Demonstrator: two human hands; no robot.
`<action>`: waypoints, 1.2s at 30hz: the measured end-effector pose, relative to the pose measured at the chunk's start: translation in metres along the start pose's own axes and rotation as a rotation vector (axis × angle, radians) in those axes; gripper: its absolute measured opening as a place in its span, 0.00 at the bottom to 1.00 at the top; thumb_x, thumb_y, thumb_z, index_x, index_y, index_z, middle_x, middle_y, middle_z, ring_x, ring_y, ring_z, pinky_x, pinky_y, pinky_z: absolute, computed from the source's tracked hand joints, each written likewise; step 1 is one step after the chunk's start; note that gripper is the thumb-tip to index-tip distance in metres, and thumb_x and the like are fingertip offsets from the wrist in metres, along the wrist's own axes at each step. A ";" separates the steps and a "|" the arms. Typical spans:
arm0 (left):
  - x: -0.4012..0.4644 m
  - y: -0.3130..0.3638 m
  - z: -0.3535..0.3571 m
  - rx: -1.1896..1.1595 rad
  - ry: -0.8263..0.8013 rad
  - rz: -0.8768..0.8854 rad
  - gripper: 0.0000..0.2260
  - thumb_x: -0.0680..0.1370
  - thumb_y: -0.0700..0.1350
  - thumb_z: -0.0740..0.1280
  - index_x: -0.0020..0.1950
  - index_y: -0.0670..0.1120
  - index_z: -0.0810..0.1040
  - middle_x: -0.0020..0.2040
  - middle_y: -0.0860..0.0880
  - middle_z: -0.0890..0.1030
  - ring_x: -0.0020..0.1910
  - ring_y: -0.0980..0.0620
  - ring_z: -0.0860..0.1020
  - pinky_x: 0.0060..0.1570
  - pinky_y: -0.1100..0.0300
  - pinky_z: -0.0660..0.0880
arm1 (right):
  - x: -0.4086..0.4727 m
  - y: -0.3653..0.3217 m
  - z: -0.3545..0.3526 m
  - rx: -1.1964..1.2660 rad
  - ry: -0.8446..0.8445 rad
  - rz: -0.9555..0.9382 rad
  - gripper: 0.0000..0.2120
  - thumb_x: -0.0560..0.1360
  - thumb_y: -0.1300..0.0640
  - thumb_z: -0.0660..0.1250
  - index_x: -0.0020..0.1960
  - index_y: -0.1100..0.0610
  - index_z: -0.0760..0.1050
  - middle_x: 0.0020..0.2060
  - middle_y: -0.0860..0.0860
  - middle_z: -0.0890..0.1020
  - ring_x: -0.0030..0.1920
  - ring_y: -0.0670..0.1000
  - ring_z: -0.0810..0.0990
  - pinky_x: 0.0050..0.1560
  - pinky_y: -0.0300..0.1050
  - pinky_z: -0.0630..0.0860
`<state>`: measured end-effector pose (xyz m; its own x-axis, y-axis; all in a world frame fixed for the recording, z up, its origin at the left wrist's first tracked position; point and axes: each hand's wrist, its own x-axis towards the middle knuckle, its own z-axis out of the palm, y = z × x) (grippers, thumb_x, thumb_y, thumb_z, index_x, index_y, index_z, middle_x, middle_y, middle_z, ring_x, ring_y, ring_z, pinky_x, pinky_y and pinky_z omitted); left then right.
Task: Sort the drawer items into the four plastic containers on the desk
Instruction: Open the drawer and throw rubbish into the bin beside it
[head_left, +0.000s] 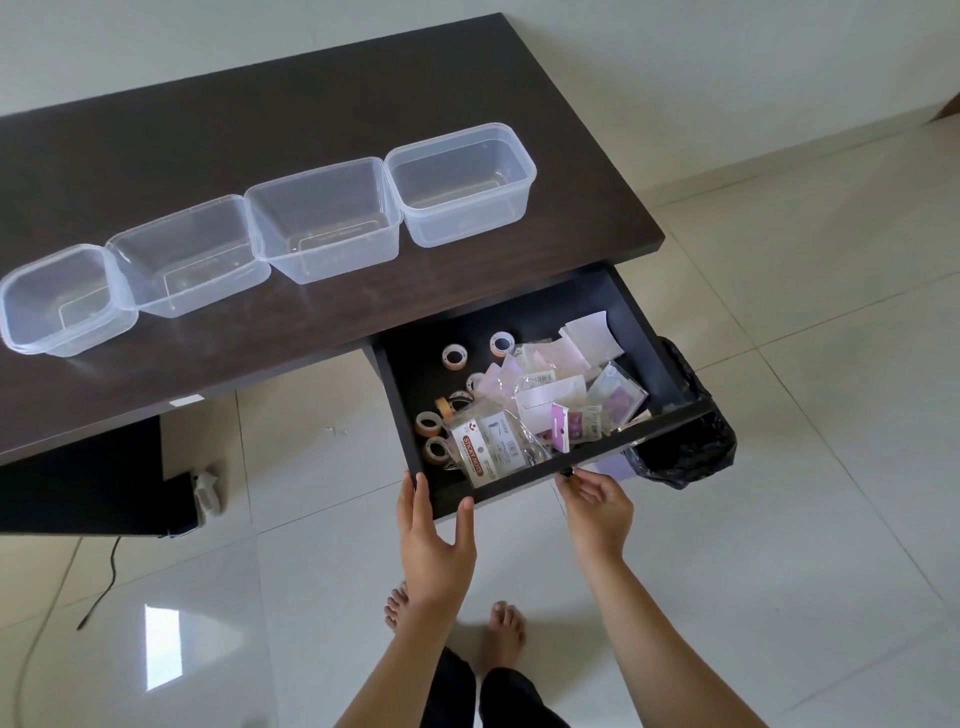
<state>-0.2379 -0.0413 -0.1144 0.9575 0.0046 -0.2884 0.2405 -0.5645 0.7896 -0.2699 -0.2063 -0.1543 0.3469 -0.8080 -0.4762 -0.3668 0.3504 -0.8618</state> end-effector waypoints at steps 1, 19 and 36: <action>0.000 0.000 0.000 0.004 -0.006 -0.003 0.30 0.77 0.52 0.66 0.75 0.48 0.60 0.77 0.54 0.57 0.75 0.54 0.57 0.73 0.51 0.61 | 0.000 0.001 0.000 -0.001 -0.003 0.002 0.07 0.68 0.66 0.75 0.42 0.58 0.80 0.40 0.56 0.85 0.42 0.54 0.85 0.51 0.48 0.80; 0.002 0.052 -0.013 0.058 -0.067 0.081 0.27 0.77 0.45 0.67 0.73 0.44 0.63 0.76 0.48 0.56 0.76 0.51 0.56 0.68 0.62 0.58 | -0.014 -0.076 -0.026 -0.191 -0.044 -0.384 0.14 0.70 0.62 0.74 0.55 0.58 0.78 0.47 0.47 0.78 0.50 0.51 0.80 0.54 0.46 0.76; 0.096 0.084 0.043 0.339 -0.258 -0.167 0.41 0.69 0.58 0.73 0.76 0.51 0.54 0.69 0.44 0.64 0.68 0.43 0.63 0.65 0.50 0.68 | 0.112 -0.126 0.033 -1.421 -0.596 -0.307 0.56 0.55 0.35 0.78 0.74 0.39 0.49 0.75 0.54 0.49 0.72 0.63 0.57 0.66 0.62 0.67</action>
<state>-0.1329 -0.1238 -0.0985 0.8288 -0.0633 -0.5559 0.2813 -0.8117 0.5118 -0.1561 -0.3252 -0.1054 0.7093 -0.3456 -0.6144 -0.5825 -0.7782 -0.2348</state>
